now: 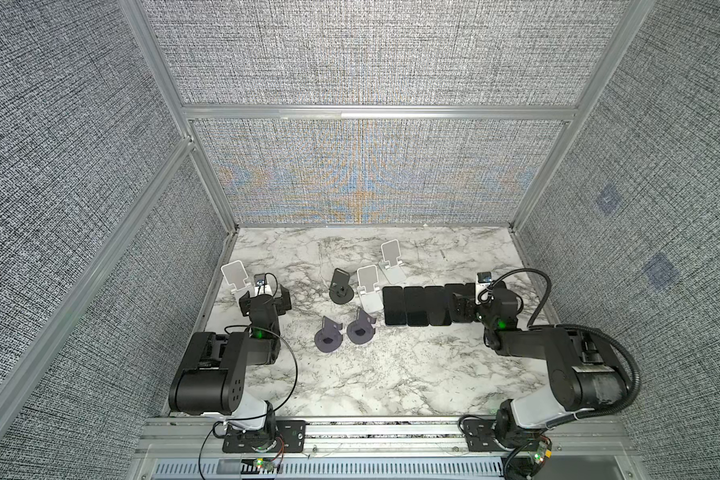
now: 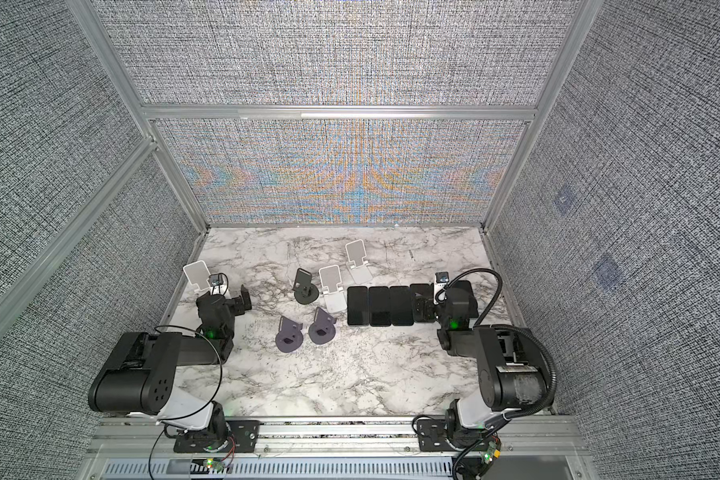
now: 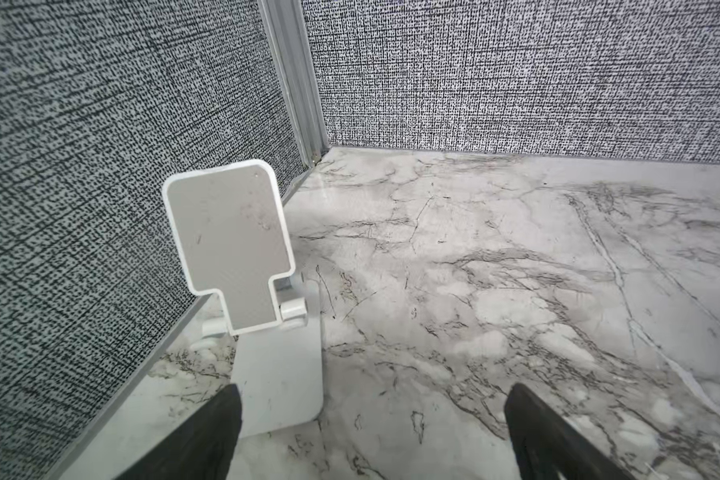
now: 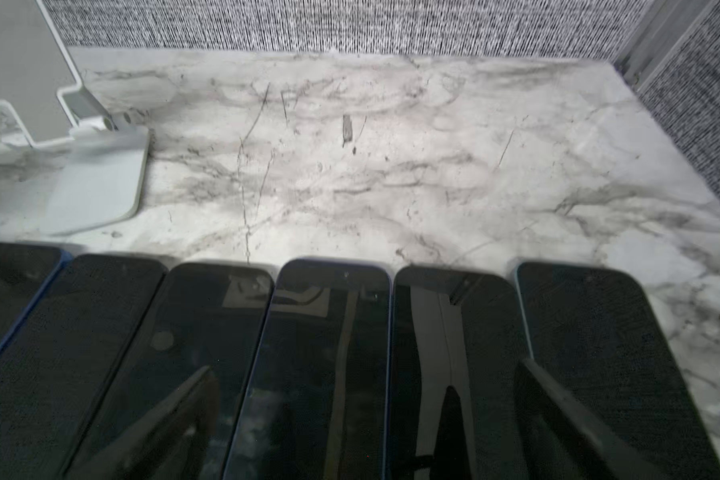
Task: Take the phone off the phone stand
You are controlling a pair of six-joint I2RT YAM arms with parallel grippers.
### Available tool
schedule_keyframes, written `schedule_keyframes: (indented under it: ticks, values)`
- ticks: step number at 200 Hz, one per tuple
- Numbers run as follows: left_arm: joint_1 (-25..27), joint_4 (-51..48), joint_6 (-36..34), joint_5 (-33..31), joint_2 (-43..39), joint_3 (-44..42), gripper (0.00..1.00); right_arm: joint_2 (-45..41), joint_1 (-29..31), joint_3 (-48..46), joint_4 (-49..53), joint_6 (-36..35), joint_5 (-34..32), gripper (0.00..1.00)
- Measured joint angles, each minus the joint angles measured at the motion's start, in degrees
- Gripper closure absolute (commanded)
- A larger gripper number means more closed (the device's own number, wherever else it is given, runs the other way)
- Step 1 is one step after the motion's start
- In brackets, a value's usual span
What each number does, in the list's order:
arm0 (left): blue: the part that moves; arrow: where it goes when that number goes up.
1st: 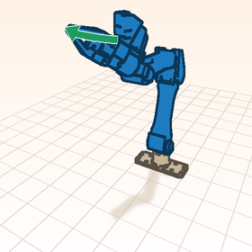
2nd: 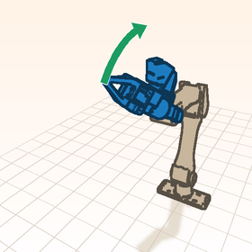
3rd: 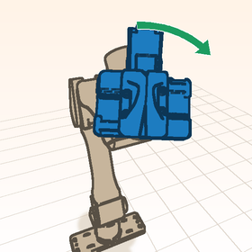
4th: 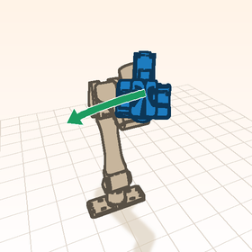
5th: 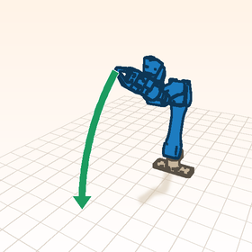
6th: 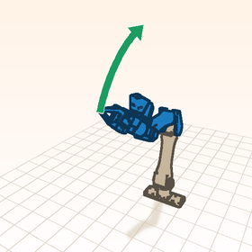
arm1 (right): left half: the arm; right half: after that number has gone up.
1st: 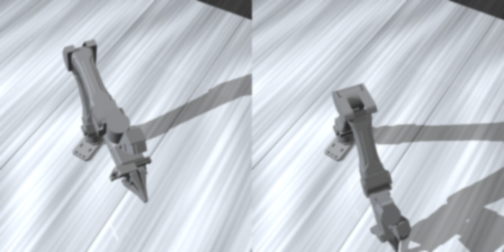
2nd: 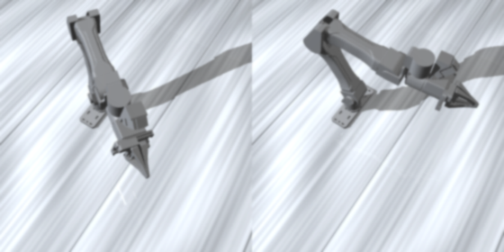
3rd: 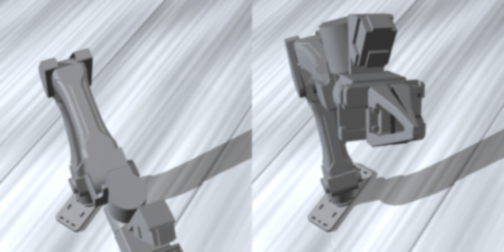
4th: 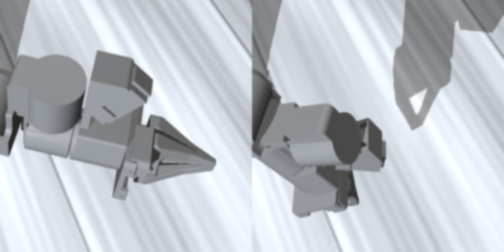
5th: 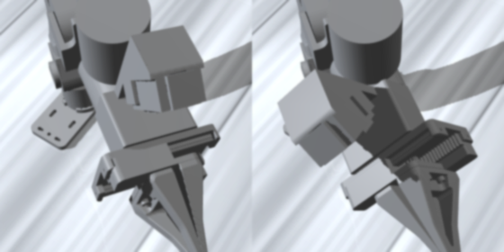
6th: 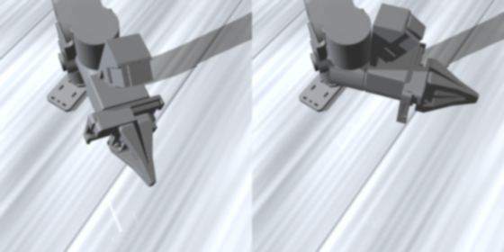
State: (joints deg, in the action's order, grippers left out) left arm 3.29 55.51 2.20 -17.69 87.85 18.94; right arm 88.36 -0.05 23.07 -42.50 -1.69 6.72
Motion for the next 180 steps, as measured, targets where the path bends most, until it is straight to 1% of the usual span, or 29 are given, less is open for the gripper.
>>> schedule_keyframes:
  ticks: [28,180]
  values:
    - [0.0,0.0,0.0,0.2,0.0,0.0,0.01,-0.1,0.0,-0.4,-4.0,0.0,0.5,0.01]
    - [-0.3,-0.1,0.8,1.2,0.0,0.2,0.01,0.3,0.1,-0.4,-5.6,-0.1,0.8,0.01]
